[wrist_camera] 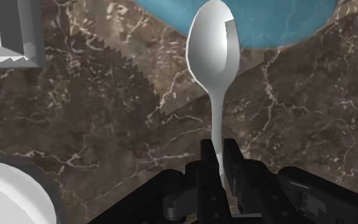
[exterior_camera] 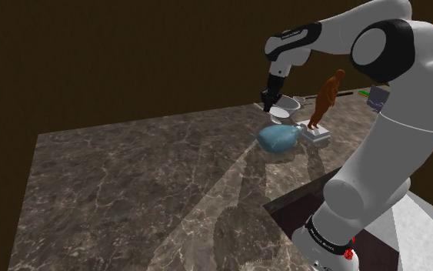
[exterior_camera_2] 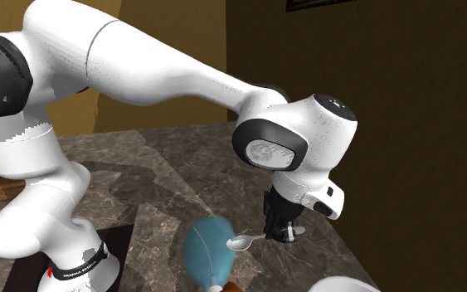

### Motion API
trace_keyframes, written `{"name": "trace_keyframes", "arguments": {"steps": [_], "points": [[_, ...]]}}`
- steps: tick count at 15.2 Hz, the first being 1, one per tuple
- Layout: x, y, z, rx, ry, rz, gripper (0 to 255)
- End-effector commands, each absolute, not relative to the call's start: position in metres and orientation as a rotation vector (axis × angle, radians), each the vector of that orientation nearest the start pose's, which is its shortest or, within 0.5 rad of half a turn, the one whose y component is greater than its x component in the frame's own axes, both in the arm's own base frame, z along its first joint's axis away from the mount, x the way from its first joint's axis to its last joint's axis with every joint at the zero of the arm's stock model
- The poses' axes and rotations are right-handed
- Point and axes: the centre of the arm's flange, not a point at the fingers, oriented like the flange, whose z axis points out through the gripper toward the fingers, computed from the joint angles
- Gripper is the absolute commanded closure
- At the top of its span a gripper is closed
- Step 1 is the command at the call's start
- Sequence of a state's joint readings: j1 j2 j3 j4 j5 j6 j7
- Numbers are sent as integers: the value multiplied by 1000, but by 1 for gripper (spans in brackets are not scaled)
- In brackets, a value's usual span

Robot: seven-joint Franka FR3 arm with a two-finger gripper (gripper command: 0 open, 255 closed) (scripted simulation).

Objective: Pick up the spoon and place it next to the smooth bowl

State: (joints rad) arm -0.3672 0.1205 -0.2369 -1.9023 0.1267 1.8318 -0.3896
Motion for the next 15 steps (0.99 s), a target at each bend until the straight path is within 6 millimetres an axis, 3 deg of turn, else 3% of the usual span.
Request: {"name": "trace_keyframes", "arguments": {"steps": [1, 15], "points": [[476, -310, 413, -2943, 385, 181, 255], [476, -310, 346, -2943, 385, 181, 255]]}}
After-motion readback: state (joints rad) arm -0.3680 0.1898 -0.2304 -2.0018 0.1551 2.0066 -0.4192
